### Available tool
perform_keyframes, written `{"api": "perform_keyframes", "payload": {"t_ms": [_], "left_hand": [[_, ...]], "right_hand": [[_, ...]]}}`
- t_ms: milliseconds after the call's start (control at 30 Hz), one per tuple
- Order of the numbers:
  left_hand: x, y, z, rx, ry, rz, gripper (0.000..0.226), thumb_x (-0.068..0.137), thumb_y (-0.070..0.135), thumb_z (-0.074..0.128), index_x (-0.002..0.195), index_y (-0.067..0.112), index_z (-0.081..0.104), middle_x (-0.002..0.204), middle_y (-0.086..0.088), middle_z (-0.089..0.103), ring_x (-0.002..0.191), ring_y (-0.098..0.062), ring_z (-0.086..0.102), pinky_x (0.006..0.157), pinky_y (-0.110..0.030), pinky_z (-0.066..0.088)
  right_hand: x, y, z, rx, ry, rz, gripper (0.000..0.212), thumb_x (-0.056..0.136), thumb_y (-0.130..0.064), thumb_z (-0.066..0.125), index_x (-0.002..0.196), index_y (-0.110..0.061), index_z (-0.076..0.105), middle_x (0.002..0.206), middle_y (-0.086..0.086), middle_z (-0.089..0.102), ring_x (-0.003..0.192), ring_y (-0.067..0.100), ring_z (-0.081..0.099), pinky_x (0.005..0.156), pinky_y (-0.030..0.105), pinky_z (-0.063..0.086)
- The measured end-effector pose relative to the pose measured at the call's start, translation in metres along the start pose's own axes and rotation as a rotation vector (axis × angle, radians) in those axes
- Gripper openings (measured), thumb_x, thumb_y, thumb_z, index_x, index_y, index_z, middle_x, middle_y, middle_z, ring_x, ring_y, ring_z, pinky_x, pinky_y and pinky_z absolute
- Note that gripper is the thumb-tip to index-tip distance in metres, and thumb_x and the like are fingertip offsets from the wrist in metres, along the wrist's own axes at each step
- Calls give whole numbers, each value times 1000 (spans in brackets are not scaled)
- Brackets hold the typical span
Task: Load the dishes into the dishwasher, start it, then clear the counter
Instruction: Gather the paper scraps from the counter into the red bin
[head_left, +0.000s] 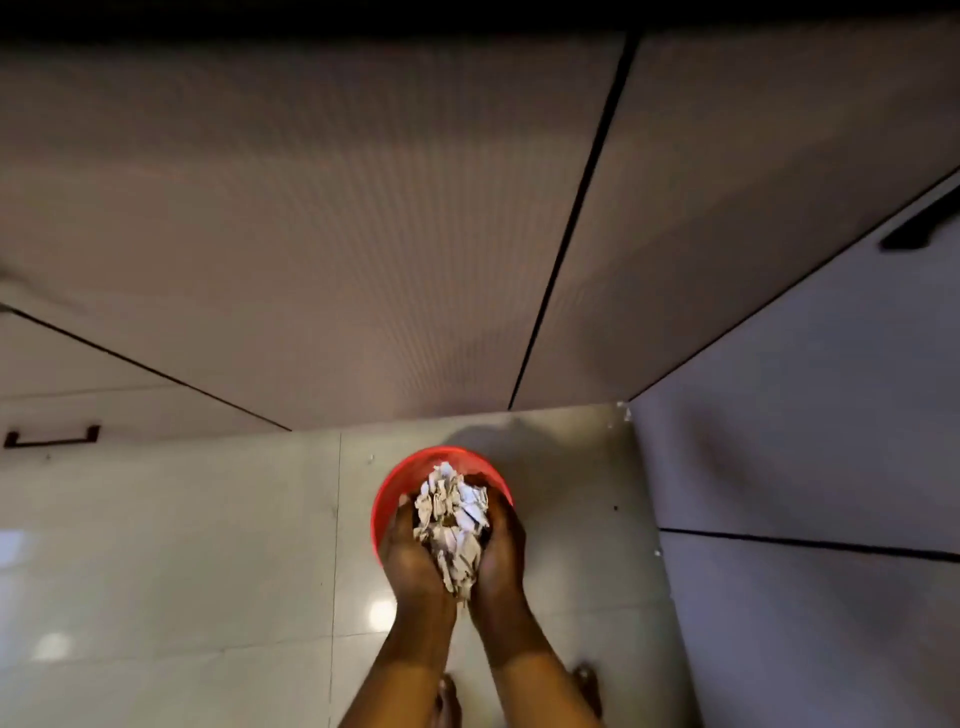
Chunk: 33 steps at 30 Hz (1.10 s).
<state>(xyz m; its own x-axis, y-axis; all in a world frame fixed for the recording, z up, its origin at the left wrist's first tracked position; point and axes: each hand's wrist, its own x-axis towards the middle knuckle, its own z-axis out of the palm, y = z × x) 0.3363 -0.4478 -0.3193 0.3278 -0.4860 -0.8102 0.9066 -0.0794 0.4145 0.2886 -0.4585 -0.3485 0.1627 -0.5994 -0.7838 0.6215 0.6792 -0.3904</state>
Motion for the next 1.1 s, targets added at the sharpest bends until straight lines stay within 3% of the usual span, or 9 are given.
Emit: {"api": "perform_keyframes", "payload": {"t_ms": [100, 233, 433, 533, 633, 700, 833, 933, 1100], "left_hand": [[73, -14, -39, 135, 44, -92, 53, 98, 47, 32, 119, 7, 60, 129, -20, 57, 101, -32, 64, 83, -39, 47], [120, -10, -65, 328, 179, -122, 67, 96, 62, 14, 147, 21, 30, 153, -5, 30, 140, -31, 28, 110, -43, 24], [84, 14, -67, 336, 106, -208, 78, 90, 71, 8, 149, 24, 26, 156, -6, 24, 143, -30, 21, 114, -47, 12], [24, 37, -39, 279, 5, -221, 76, 92, 69, 15, 145, 18, 35, 149, -10, 36, 138, -32, 31, 111, -47, 22], [-46, 60, -5, 342, -54, -220, 68, 92, 66, 26, 131, 16, 51, 130, -8, 54, 118, -28, 50, 97, -44, 37], [-104, 75, 27, 405, -137, -180, 51, 96, 57, 31, 106, 16, 59, 106, -6, 60, 96, -23, 56, 82, -37, 43], [-202, 73, 70, 582, -369, -103, 34, 100, 44, 32, 98, 22, 58, 99, 0, 63, 85, -12, 58, 72, -25, 41], [-264, 57, 110, 692, -573, -30, 27, 100, 36, 36, 101, 24, 61, 96, 5, 68, 84, -9, 61, 72, -24, 42], [-337, 16, 186, 954, -902, 250, 22, 99, 17, 44, 110, 14, 62, 103, -4, 67, 92, -14, 61, 79, -25, 46]], "right_hand": [[71, 35, -33, -112, 105, 67, 57, 88, -52, 47, 123, -9, 60, 126, 17, 60, 112, 30, 59, 100, 44, 45], [109, 43, -55, -185, 165, 177, 64, 96, -55, 19, 128, -11, 53, 124, 10, 59, 108, 29, 58, 88, 35, 49], [46, 19, -45, -178, 202, 231, 76, 88, -70, 5, 143, -26, 34, 148, 4, 37, 138, 34, 28, 109, 59, 12], [-16, -13, -23, -161, 191, 213, 74, 86, -74, 8, 142, -33, 32, 151, 2, 33, 138, 31, 28, 108, 63, 12], [-91, -52, 4, -78, 167, 115, 67, 88, -71, 16, 132, -31, 46, 130, 5, 55, 110, 26, 52, 93, 48, 39], [-149, -86, 25, -56, 107, 18, 64, 90, -68, 17, 131, -28, 47, 109, 3, 58, 89, 19, 53, 80, 38, 43], [-247, -143, 39, -121, 54, -164, 50, 95, -56, 26, 127, -25, 50, 118, 0, 56, 112, 18, 48, 98, 44, 34], [-309, -188, 33, -190, 47, -361, 29, 98, -40, 37, 113, -22, 55, 105, -4, 64, 110, 16, 53, 87, 37, 40], [-392, -264, -4, -300, 185, -765, 20, 98, -17, 45, 114, -14, 55, 107, 4, 64, 102, 15, 58, 84, 27, 43]]}}
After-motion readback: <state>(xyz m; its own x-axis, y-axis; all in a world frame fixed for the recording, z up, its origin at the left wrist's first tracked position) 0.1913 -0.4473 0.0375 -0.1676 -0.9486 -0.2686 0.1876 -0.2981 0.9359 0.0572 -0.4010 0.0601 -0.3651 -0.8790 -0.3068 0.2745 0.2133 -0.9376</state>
